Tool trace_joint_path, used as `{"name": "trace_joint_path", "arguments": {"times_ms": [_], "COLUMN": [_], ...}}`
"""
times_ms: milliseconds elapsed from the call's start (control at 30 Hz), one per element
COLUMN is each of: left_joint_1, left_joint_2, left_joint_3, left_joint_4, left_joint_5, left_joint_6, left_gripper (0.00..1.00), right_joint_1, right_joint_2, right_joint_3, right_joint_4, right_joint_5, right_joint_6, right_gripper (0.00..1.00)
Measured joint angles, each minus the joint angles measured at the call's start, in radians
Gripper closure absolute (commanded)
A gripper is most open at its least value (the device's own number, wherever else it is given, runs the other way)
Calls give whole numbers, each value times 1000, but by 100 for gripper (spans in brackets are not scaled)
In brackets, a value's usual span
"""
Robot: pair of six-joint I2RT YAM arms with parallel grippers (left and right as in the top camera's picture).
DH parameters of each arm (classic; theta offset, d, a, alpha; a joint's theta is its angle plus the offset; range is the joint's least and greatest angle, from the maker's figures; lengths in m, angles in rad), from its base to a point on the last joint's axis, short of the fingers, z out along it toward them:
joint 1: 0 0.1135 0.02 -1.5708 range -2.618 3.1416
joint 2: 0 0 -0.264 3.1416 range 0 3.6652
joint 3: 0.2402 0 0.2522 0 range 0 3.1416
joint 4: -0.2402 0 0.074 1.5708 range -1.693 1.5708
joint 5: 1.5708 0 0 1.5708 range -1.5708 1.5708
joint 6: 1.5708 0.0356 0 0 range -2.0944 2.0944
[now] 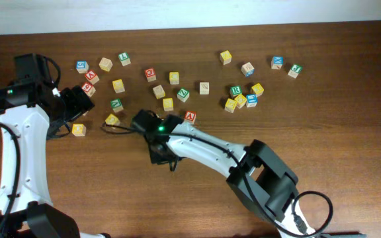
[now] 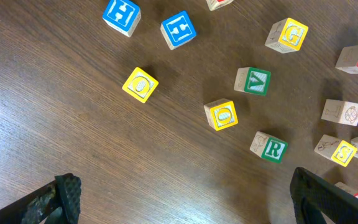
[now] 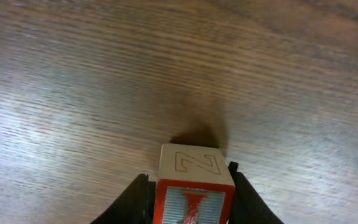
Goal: Spell out ICRA
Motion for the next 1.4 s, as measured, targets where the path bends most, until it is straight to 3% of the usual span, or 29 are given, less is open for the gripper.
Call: {"name": "trace_joint_path", "arguments": {"times_ms": [433, 533, 700, 900, 1033, 1133, 1233, 1267, 1400], "left_joint_1": [0, 0, 0, 0, 0, 0, 0, 0, 0], "left_joint_2": [0, 0, 0, 0, 0, 0, 0, 0, 0], "left_joint_3": [0, 0, 0, 0, 0, 0, 0, 0, 0], "left_joint_4": [-3, -3, -3, -4, -3, -3, -3, -3, -3], "left_joint_5": [0, 0, 0, 0, 0, 0, 0, 0, 0], "left_joint_6": [0, 0, 0, 0, 0, 0, 0, 0, 0], "left_gripper": [1, 1, 1, 1, 1, 1, 1, 1, 1], "right_joint_1": [1, 1, 1, -29, -123, -206, -294, -366, -611], "right_joint_2": [0, 0, 0, 0, -12, -53, -112, -146, -174], "right_joint_3": [0, 0, 0, 95, 224, 340, 422, 450, 468], "right_joint_4": [37, 39, 32, -120, -253, -367, -473, -515, -584], "right_joint_5": [20, 17, 17, 21, 25, 29, 34, 46, 70], "right_joint_6": [100, 96, 58, 9, -65, -129, -170, -190, -282], "right_gripper": [73, 59, 57, 55, 51, 35, 32, 2, 2]}}
